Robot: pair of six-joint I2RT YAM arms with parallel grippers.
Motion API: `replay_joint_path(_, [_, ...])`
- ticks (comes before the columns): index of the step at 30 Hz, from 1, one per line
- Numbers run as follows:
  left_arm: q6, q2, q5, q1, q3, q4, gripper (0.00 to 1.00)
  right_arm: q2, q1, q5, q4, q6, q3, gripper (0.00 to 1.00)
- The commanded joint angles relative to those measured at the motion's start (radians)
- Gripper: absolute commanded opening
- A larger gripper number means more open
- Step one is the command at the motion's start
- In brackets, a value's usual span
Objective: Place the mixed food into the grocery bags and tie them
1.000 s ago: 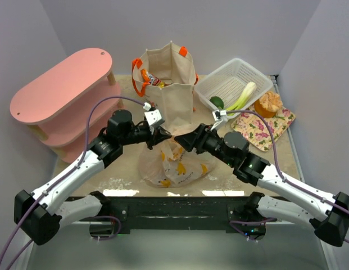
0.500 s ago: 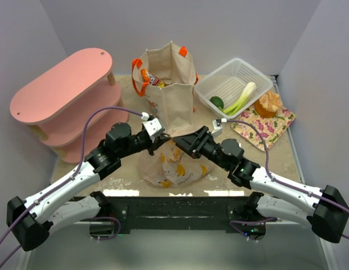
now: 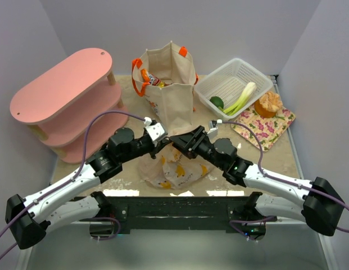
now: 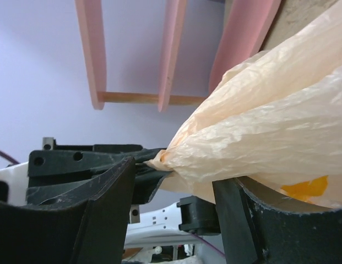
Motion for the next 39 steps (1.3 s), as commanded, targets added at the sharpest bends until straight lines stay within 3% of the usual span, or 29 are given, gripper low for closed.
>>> replay_joint_path(1, [0.014, -0.030, -0.029, -0.022, -0.002, 0.080, 0.00, 0.025, 0.000, 0.062, 0.035, 0.006, 0.034, 0.60])
replay_joint_path(9, [-0.004, -0.039, -0.023, -0.055, -0.026, 0.108, 0.00, 0.123, 0.000, 0.074, 0.110, 0.012, 0.065, 0.56])
replay_joint_path(15, [-0.052, -0.053, -0.124, -0.095, -0.038, 0.108, 0.00, 0.162, 0.002, 0.140, 0.160, 0.037, 0.056, 0.52])
replay_joint_path(20, [-0.061, -0.023, -0.072, -0.128, -0.042, 0.125, 0.00, 0.196, 0.002, 0.134, 0.219, 0.029, 0.073, 0.45])
replay_joint_path(23, [-0.059, -0.001, -0.081, -0.154, -0.043, 0.116, 0.00, 0.196, 0.002, 0.116, 0.247, 0.009, 0.080, 0.23])
replay_joint_path(24, [-0.059, 0.003, -0.089, -0.157, -0.035, 0.108, 0.00, 0.190, 0.002, 0.116, 0.229, 0.006, 0.082, 0.10])
replay_joint_path(27, [-0.059, -0.004, -0.135, -0.157, -0.022, 0.087, 0.01, 0.141, 0.005, 0.130, 0.149, -0.015, 0.082, 0.02])
replay_joint_path(28, [-0.059, -0.010, -0.144, -0.157, -0.020, 0.085, 0.15, 0.121, 0.003, 0.140, 0.126, -0.032, 0.080, 0.00])
replay_joint_path(30, [-0.093, -0.030, -0.135, -0.157, -0.017, 0.080, 0.26, 0.061, 0.006, 0.159, 0.044, -0.057, 0.082, 0.00])
replay_joint_path(31, [-0.095, -0.039, -0.125, -0.157, -0.015, 0.076, 0.38, 0.038, 0.008, 0.176, 0.016, -0.086, 0.080, 0.00])
replay_joint_path(34, [-0.107, -0.070, -0.094, -0.157, 0.006, 0.065, 0.59, -0.043, 0.010, 0.248, -0.078, -0.138, 0.074, 0.00])
replay_joint_path(39, [-0.119, -0.085, -0.048, -0.155, 0.122, -0.031, 0.73, -0.125, 0.008, 0.306, -0.170, -0.186, 0.064, 0.00])
